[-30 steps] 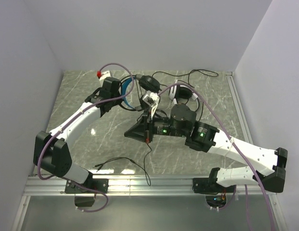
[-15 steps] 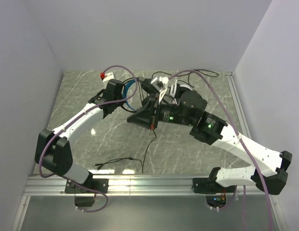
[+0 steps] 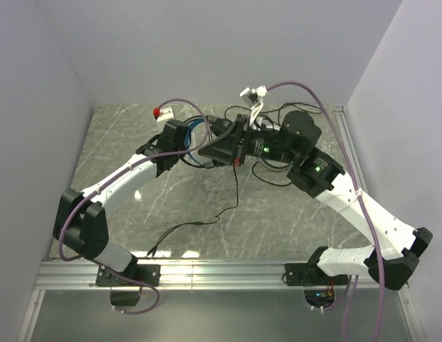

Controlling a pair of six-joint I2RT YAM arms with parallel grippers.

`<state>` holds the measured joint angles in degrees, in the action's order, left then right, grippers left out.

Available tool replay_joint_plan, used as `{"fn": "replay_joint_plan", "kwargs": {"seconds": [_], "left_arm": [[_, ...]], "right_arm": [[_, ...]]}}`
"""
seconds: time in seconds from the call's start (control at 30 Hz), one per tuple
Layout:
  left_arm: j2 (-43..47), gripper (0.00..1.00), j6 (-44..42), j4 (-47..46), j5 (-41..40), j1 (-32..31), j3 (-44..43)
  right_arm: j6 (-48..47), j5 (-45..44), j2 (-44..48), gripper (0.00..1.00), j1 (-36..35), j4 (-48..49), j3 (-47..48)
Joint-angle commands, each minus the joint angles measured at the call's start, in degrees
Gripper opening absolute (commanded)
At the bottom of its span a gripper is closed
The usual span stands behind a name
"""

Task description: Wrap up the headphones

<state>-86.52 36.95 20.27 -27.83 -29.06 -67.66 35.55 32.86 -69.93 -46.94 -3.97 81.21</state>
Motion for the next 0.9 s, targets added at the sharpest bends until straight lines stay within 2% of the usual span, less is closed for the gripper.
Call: {"fn": "replay_joint_plan", "kwargs": {"seconds": [0.0, 0.17, 0.4, 0.57, 0.73, 0.87], "left_arm": [[-0.5, 0.00, -2.7, -5.2, -3.0, -1.0, 1.0], [-0.8, 0.00, -4.9, -5.5, -3.7, -2.2, 1.8], [-0.5, 0.00, -5.0, -0.3, -5.6, -4.9, 0.8], [0.3, 0.00, -6.2, 1.5, 0.3, -6.6, 1.5], [1.0, 0.00, -5.4, 8.9, 0.9, -8.2, -0.3], [2.1, 0.00, -4.3, 14.9, -3.7, -9.8, -2.7]], "right_arm": [[1.5, 5.5, -0.5, 0.13, 2.5, 4.7, 5.8], [2.7, 7.9, -1.7, 0.13, 7.2, 4.4, 8.3], [4.7, 11.4, -3.4, 0.13, 13.8, 5.6, 8.4], [5.9, 14.2, -5.2, 0.12, 18.2, 6.6, 9.3], [9.1, 17.9, -7.2, 0.11, 23.5, 8.7, 8.4], [11.4, 20.7, -8.5, 0.10, 26.3, 10.5, 6.6]]}}
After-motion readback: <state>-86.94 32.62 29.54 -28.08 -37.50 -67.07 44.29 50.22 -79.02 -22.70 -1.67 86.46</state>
